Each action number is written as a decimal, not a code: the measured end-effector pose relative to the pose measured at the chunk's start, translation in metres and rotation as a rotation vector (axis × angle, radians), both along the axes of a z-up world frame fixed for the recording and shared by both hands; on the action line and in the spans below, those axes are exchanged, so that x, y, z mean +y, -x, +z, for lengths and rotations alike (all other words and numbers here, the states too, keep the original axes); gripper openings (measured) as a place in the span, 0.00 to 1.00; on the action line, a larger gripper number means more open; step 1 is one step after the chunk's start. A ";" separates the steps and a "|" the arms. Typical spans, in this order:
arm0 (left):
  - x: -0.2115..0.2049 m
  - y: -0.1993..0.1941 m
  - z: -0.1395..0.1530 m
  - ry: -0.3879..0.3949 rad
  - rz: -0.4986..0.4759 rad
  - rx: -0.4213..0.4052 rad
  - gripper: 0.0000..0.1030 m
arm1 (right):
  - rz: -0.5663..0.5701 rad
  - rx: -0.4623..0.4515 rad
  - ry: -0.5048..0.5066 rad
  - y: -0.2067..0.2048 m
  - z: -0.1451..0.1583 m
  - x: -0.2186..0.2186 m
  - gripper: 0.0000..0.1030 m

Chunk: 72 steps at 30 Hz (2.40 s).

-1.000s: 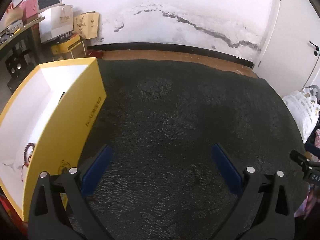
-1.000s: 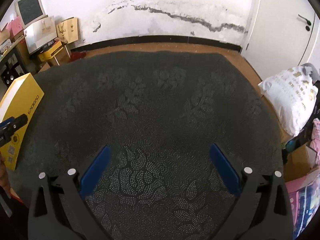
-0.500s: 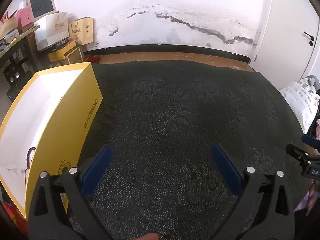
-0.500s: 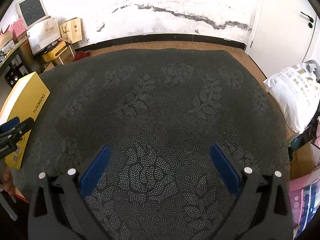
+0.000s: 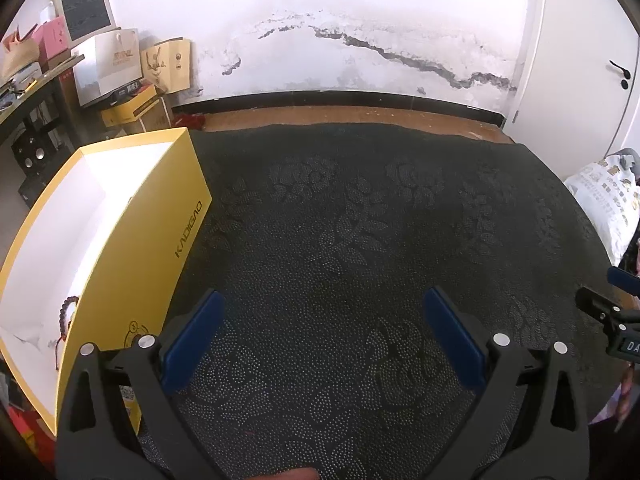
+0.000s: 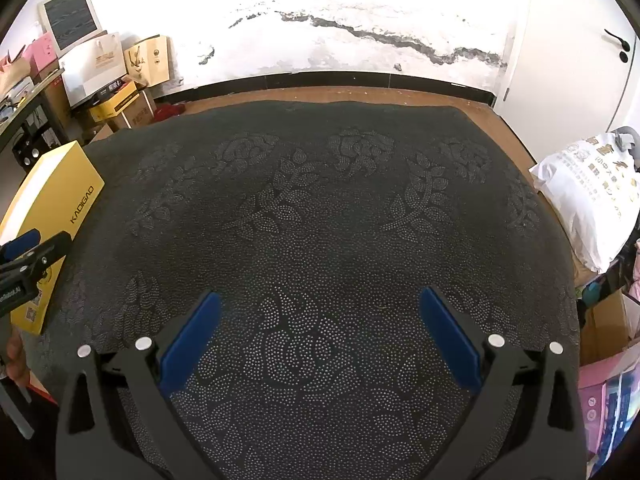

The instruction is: Organize jewelry

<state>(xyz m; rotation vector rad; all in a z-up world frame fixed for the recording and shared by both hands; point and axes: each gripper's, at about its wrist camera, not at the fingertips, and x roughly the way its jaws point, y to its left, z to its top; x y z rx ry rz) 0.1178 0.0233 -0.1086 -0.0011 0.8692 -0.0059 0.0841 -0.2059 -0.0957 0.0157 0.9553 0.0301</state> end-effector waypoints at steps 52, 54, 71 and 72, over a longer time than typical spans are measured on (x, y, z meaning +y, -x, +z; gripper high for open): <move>-0.005 0.002 0.001 -0.008 -0.021 -0.002 0.95 | 0.011 0.001 0.010 -0.001 -0.001 0.003 0.93; -0.006 0.002 0.001 -0.011 -0.021 -0.003 0.95 | 0.012 0.001 0.012 -0.001 -0.001 0.004 0.93; -0.005 0.002 0.001 -0.011 -0.024 -0.001 0.95 | 0.015 0.002 0.013 0.000 -0.001 0.005 0.93; -0.006 0.002 0.001 -0.011 -0.024 -0.002 0.95 | 0.016 0.003 0.013 0.000 -0.001 0.005 0.93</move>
